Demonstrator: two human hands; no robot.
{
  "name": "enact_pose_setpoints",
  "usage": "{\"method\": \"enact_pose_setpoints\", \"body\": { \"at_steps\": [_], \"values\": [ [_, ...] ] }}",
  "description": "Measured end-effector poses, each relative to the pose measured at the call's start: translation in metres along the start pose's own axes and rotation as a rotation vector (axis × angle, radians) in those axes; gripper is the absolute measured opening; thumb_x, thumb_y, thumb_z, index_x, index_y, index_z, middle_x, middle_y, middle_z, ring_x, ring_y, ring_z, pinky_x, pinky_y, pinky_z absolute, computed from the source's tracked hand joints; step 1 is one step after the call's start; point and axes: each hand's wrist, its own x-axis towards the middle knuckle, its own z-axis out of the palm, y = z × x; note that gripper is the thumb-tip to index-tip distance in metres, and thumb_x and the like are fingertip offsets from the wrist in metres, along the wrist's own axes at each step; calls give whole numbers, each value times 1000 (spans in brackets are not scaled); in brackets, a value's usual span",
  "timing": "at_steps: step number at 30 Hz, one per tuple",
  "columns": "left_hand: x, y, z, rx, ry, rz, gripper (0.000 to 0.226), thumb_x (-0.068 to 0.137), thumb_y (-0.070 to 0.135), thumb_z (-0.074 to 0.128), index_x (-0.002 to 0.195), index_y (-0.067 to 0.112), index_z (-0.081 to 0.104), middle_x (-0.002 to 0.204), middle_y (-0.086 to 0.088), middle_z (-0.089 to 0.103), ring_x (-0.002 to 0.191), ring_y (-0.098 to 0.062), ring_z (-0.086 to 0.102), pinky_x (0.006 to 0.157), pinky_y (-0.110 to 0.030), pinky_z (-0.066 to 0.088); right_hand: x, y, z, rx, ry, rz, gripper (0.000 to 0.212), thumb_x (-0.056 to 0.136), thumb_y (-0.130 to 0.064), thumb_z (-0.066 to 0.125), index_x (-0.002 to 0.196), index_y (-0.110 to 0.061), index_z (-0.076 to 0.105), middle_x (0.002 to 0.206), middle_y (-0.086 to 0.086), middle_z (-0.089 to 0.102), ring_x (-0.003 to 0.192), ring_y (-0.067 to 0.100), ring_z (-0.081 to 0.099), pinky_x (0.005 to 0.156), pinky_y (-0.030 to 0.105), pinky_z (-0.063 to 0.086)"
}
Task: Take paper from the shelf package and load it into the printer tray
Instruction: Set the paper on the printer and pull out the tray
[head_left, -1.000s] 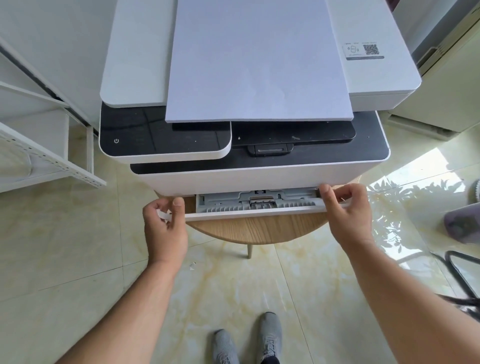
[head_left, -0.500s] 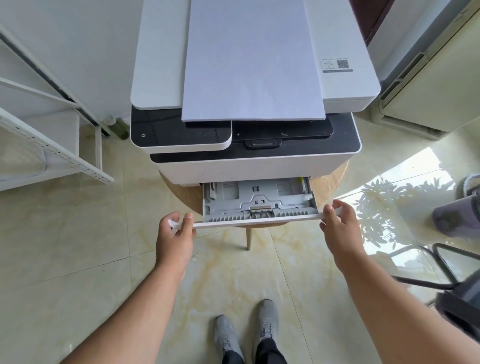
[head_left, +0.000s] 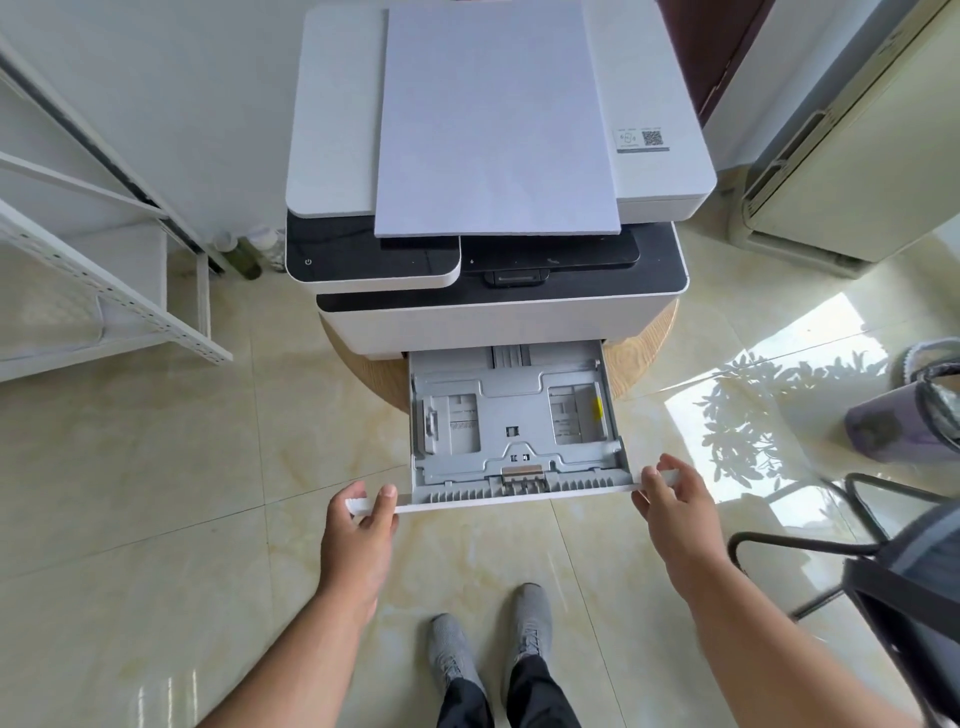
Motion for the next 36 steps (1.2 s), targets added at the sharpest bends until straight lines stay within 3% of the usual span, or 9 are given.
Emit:
{"method": "enact_pose_setpoints", "body": {
  "at_steps": [4, 9, 14, 19, 22, 24, 27, 31, 36],
  "values": [
    [-9, -7, -7, 81, -11, -24, 40, 97, 35, 68, 131, 24, 50, 106, 15, 59, 97, -17, 72, 78, -25, 44, -8, 4, -4, 0, 8, 20, 36, 106, -23, 55, 141, -15, 53, 93, -4, 56, 91, 12, 69, 108, 44, 51],
    [-16, -22, -19, 183, -26, -58, 43, 93, 42, 71, 128, 27, 51, 106, 9, 65, 98, -19, 73, 86, -32, 46, -14, 17, -12, -16, 17, 38, 35, 105, -21, 55, 140, -16, 54, 98, -4, 56, 89, 12, 69, 110, 49, 50],
    [-27, -39, -24, 230, -29, -117, 53, 94, 38, 70, 140, 25, 47, 98, 9, 63, 101, -22, 72, 89, -34, 45, -21, 35, -14, -9, 30, 84, 42, 107, -21, 52, 149, -17, 49, 102, -4, 50, 87, 10, 68, 102, 38, 51],
    [-22, -36, -26, 260, -75, -135, 65, 93, 44, 69, 148, 26, 38, 134, 5, 50, 103, -22, 71, 97, -33, 43, -21, 31, -16, -55, 2, 117, 52, 106, -27, 56, 155, -16, 42, 124, 6, 47, 88, 10, 67, 107, 40, 50],
    [-27, -24, -36, 431, -82, -106, 85, 81, 62, 70, 150, 24, 37, 150, -6, 49, 125, -29, 61, 107, -43, 45, -33, 17, -26, -224, -18, 111, 65, 103, -36, 60, 160, -16, 36, 147, 8, 54, 124, 27, 64, 115, 47, 44],
    [-32, -11, -40, 515, -22, -57, 76, 91, 47, 69, 153, 18, 37, 156, -10, 45, 140, -28, 47, 111, -43, 39, -43, -1, -33, -315, 11, 68, 65, 104, -31, 60, 160, -10, 36, 161, 11, 46, 144, 30, 49, 116, 44, 38],
    [-38, 28, -44, 537, 51, 98, 62, 95, 33, 67, 149, 13, 44, 156, -9, 47, 142, -24, 46, 111, -40, 39, -57, -41, -39, -317, 54, -13, 59, 104, -26, 60, 156, -7, 40, 159, 10, 48, 143, 28, 50, 110, 40, 40],
    [-49, 114, -31, 431, 22, 329, 47, 98, 20, 64, 142, 9, 52, 145, -4, 57, 126, -16, 58, 95, -25, 39, -73, -118, -26, -273, 70, -207, 49, 102, -27, 63, 147, -12, 53, 148, 3, 59, 126, 19, 61, 96, 31, 41],
    [-68, 227, 5, 316, -50, 564, 41, 99, 18, 63, 138, 10, 55, 133, -1, 62, 117, -10, 60, 84, -3, 38, -71, -211, 4, -189, 14, -333, 48, 91, -39, 66, 132, -15, 64, 127, 7, 71, 101, 19, 64, 93, 38, 52]
  ]
}}
